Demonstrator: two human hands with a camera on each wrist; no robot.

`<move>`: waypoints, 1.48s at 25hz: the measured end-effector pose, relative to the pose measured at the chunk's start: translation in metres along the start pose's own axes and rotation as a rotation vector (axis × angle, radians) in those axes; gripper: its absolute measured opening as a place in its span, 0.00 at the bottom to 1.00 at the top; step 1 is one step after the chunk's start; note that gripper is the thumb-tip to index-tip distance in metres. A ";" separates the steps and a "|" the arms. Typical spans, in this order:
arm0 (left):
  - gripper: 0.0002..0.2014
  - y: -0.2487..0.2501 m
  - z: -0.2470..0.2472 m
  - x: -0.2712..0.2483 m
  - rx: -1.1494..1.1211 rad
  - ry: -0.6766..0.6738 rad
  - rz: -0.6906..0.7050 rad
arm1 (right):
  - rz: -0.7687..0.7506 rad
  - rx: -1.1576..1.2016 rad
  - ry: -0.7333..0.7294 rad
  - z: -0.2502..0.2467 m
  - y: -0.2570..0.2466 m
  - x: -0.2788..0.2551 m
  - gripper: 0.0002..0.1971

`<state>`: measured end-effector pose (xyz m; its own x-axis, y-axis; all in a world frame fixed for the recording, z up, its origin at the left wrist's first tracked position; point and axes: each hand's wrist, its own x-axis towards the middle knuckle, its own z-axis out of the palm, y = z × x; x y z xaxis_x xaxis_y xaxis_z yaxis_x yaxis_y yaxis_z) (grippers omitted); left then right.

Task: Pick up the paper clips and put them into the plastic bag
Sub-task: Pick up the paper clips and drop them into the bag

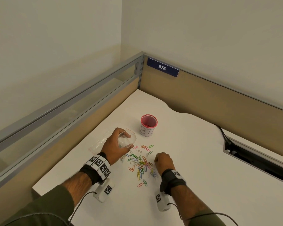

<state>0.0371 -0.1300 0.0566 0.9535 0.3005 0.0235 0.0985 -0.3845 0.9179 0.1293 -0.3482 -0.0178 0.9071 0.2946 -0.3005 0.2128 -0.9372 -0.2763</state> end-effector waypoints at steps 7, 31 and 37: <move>0.22 0.000 0.012 0.005 0.004 -0.038 -0.006 | 0.027 0.599 0.206 -0.084 -0.014 -0.027 0.07; 0.22 0.001 -0.012 -0.004 0.013 -0.021 0.027 | -0.095 -0.095 -0.098 -0.058 -0.019 0.020 0.23; 0.22 -0.011 -0.029 -0.001 0.011 0.033 0.020 | -0.222 -0.216 -0.271 -0.018 -0.028 0.037 0.41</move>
<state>0.0269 -0.1004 0.0581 0.9453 0.3214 0.0555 0.0827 -0.4008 0.9124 0.1631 -0.3145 -0.0042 0.7080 0.5056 -0.4930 0.4900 -0.8544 -0.1726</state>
